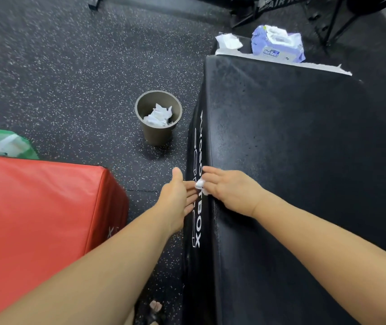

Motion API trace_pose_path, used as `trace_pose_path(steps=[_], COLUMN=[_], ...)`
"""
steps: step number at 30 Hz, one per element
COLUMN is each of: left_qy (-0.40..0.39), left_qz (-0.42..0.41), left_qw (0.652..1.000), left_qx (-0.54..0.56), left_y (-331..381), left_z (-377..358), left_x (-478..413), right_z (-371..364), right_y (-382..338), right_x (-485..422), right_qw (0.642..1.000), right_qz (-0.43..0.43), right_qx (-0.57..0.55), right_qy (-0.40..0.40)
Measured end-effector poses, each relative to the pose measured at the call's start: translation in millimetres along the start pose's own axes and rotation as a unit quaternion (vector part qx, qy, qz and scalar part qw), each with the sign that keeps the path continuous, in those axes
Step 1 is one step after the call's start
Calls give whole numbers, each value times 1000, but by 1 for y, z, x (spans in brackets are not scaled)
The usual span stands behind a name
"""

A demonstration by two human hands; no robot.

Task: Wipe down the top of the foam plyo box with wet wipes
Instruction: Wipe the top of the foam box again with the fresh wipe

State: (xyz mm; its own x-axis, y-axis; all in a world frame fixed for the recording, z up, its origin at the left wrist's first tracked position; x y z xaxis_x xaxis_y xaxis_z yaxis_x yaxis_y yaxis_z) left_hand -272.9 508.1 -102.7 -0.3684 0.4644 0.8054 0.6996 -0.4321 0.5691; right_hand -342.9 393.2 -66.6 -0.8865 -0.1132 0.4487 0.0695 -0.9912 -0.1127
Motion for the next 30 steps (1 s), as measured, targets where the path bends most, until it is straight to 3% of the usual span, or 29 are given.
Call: trace_pose_path(steps=[8, 11, 14, 17, 21, 30], left_qy=[-30, -32, -35, -43, -53, -52], left_qz=[-12, -17, -18, -13, -8, -3], left_qw=[999, 999, 999, 999, 998, 999], left_qx=[4, 0, -9, -19, -23, -15], left_y=[47, 63, 78, 87, 96, 111], left_z=[1, 0, -2, -4, -8, -12], left_x=[-30, -38, -44, -46, -50, -71], right_z=[34, 42, 36, 16, -6, 19], right_y=[43, 46, 26, -2, -21, 18], right_x=[-51, -58, -47, -28, -11, -46], right_qw=[991, 981, 957, 922, 898, 901], right_qz=[-111, -176, -215, -262, -306, -330], right_qx=[30, -6, -22, -107, -150, -126], right_qy=[65, 83, 193, 265, 278, 252])
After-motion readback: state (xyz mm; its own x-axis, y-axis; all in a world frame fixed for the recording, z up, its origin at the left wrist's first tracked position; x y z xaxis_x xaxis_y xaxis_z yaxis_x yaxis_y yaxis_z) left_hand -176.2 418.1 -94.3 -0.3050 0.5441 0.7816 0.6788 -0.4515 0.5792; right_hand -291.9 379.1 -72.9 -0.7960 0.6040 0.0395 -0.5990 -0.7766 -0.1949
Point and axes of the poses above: each hand's wrist, its own x-axis away from the middle knuckle, its own z-axis out of the back of the hand, y = z × x, the point moved 3 cm from there along -x, towards the middle knuckle, and after that the axes turned 9 degrees about -x, right-handed, at the moved point
